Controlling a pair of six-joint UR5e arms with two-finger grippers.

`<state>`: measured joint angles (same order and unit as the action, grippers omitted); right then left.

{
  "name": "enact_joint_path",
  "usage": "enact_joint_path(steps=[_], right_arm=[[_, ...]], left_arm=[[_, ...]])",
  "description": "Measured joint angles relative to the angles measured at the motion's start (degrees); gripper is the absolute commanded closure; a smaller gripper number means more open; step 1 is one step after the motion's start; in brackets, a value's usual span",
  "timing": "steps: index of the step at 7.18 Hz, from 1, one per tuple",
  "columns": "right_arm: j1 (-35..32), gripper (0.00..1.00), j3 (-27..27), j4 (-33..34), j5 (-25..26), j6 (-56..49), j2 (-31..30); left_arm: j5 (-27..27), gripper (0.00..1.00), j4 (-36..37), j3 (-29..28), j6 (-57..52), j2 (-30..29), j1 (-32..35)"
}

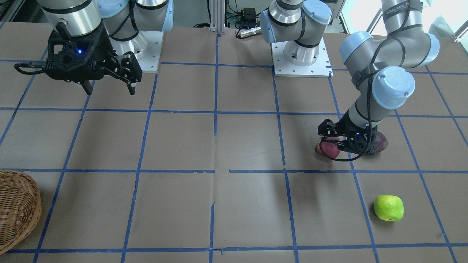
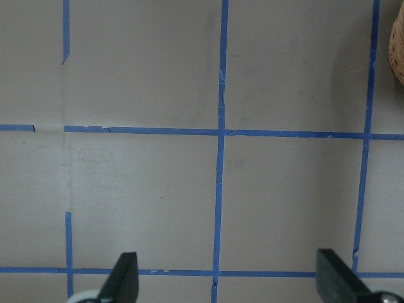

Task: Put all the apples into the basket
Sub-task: 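Grasp the red apple with the left gripper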

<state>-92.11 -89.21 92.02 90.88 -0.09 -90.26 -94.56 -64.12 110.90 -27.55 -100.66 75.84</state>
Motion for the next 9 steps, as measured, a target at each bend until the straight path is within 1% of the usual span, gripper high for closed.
enact_joint_path(steps=[1, 3, 4, 5, 6, 8, 9], right_arm=[[0.0, 0.0, 0.0, 0.0, 0.0, 0.0, 0.0], [0.0, 0.0, 0.0, -0.1, 0.0, 0.1, 0.0], [0.0, 0.0, 0.0, -0.1, 0.0, 0.1, 0.0], [0.0, 0.0, 0.0, -0.1, 0.0, 0.0, 0.0], [0.0, 0.0, 0.0, -0.1, 0.0, 0.0, 0.0], [0.0, 0.0, 0.0, -0.1, 0.1, 0.0, 0.0], [0.0, 0.0, 0.0, -0.2, 0.0, 0.0, 0.0]], left_arm=[[0.2, 0.06, 0.6, 0.7, -0.4, -1.6, -1.0], [0.6, 0.06, 2.8, 1.9, -0.7, -4.6, -2.7], [0.8, 0.05, 5.2, 3.5, -0.6, -5.8, -3.3], [1.0, 0.15, 7.3, 4.9, -0.5, -6.6, -3.6], [1.0, 0.99, 8.4, 5.6, -0.5, -7.0, -3.7], [0.9, 1.0, 7.8, 5.3, 0.5, -5.4, -2.8], [1.5, 1.0, 5.5, 4.3, 4.3, -3.3, -0.4]])
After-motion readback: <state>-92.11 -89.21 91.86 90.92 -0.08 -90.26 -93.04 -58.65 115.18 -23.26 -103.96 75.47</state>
